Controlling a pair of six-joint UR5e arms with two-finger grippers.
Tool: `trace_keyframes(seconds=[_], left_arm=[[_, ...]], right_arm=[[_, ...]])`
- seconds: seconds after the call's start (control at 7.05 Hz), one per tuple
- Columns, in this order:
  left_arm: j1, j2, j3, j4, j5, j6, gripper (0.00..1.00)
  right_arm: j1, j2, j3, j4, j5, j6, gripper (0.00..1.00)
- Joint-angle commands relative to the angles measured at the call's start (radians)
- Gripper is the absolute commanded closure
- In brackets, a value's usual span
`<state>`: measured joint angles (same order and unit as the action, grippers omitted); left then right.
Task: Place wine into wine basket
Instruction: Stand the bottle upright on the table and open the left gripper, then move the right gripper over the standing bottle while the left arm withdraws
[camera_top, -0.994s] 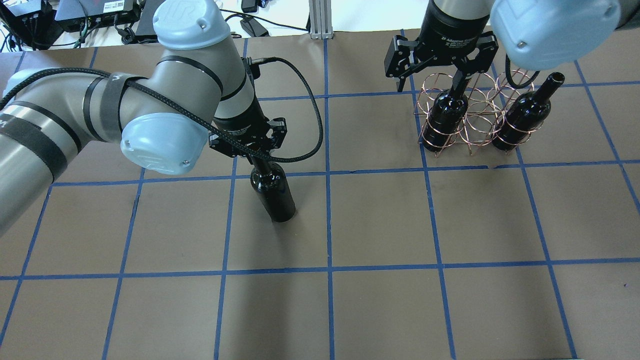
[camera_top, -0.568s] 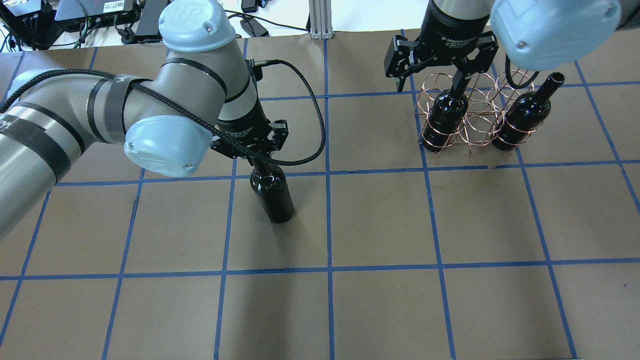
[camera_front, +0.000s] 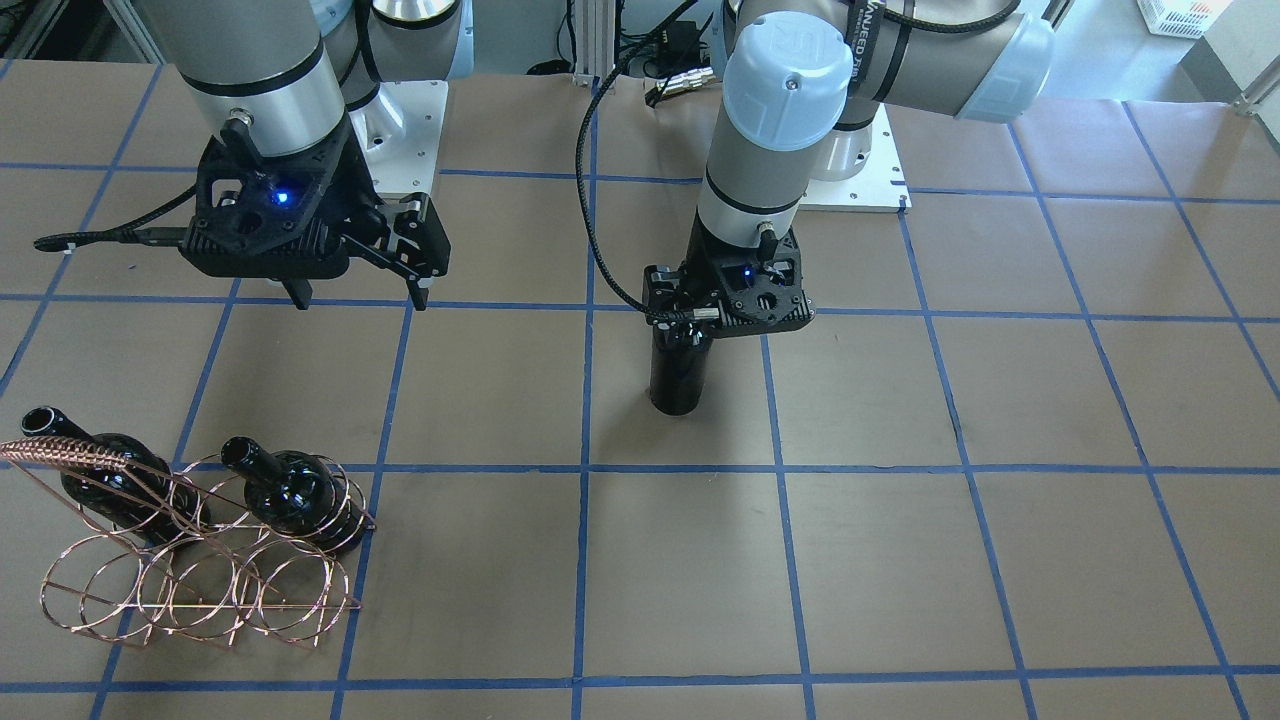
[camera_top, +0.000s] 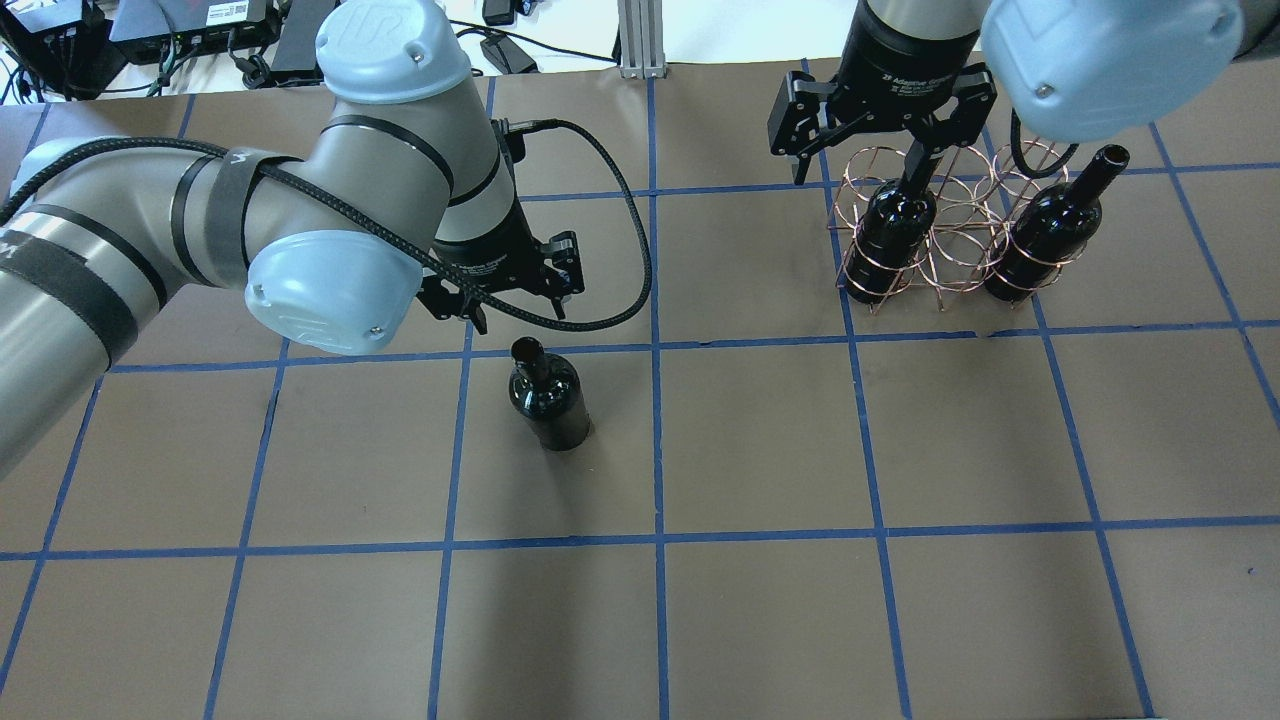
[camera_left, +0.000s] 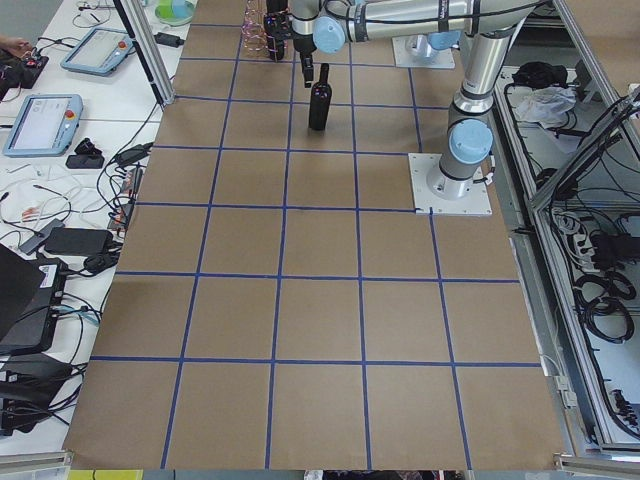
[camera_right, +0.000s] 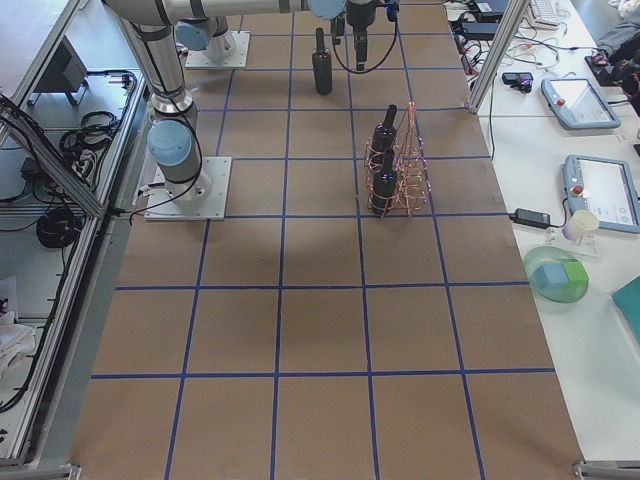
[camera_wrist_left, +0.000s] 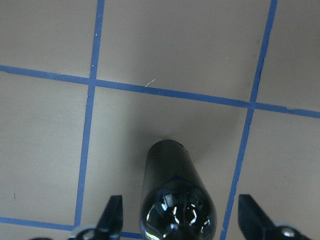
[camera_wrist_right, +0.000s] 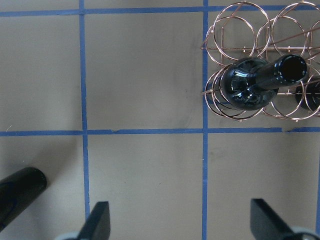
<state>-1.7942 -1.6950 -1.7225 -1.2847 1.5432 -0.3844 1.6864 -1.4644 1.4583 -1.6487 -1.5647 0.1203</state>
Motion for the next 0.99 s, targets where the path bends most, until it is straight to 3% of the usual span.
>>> trace_keyframes(seconds=[0.0,0.57,0.85], left_arm=[[0.028,0.000,0.049,-0.008,-0.077,0.013,0.00],[0.243,0.014,0.279,-0.186,-0.029,0.267,0.00],[0.346,0.018,0.276,-0.194,0.000,0.372,0.00]], right_arm=[[0.004,-0.002,0.011,0.000,0.002,-0.004,0.00],[0.024,0.001,0.021,-0.028,0.023,0.016,0.00],[0.120,0.031,0.005,-0.051,0.023,0.128,0.00]])
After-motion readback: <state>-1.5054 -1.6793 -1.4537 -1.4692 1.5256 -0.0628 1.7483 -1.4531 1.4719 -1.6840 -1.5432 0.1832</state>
